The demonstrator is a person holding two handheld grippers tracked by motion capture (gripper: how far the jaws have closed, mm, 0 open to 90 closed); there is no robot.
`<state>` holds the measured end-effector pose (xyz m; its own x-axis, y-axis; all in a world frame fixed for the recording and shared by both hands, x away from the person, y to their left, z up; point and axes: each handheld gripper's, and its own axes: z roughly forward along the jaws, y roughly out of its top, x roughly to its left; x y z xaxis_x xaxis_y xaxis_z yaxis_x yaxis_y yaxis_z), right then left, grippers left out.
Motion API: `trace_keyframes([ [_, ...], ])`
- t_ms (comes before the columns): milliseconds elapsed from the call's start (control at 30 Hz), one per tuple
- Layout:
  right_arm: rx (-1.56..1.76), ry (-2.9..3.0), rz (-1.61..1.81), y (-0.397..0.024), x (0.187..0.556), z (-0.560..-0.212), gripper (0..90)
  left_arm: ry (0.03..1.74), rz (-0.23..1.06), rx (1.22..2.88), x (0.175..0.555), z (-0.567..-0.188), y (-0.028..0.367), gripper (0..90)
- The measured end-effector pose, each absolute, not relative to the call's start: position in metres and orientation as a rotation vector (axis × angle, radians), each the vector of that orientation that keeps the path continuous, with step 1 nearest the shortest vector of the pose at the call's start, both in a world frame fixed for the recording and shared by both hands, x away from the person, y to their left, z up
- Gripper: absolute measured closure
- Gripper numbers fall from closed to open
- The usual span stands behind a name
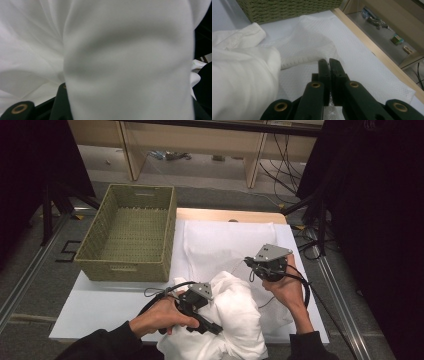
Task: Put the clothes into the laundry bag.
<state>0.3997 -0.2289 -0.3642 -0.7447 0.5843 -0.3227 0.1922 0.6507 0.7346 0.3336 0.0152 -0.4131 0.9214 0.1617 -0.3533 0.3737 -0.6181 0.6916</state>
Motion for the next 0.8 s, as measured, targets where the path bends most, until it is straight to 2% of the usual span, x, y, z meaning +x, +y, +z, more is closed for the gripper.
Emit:
trace_keyframes([
  [133,0.610,2.305,0.945,-0.230,0.399,-0.361,89.5,0.281,-0.360,2.248,0.324,-0.414,0.005,50.8],
  [233,0.614,2.303,0.950,-0.232,0.399,-0.361,89.5,0.275,-0.360,2.259,0.324,-0.412,0.002,50.7],
  [367,0.609,2.301,0.962,-0.231,0.397,-0.358,89.5,0.388,-0.290,2.261,0.339,-0.410,0.005,50.5],
  [567,0.590,2.297,0.977,-0.229,0.395,-0.354,89.7,0.551,-0.083,2.258,0.370,-0.391,0.021,49.6],
  [667,0.586,2.299,0.972,-0.228,0.395,-0.354,89.8,0.576,-0.067,2.282,0.376,-0.398,0.018,48.8],
  [800,0.579,2.306,0.965,-0.225,0.394,-0.355,89.9,0.583,-0.107,2.394,0.383,-0.429,-0.004,48.2],
])
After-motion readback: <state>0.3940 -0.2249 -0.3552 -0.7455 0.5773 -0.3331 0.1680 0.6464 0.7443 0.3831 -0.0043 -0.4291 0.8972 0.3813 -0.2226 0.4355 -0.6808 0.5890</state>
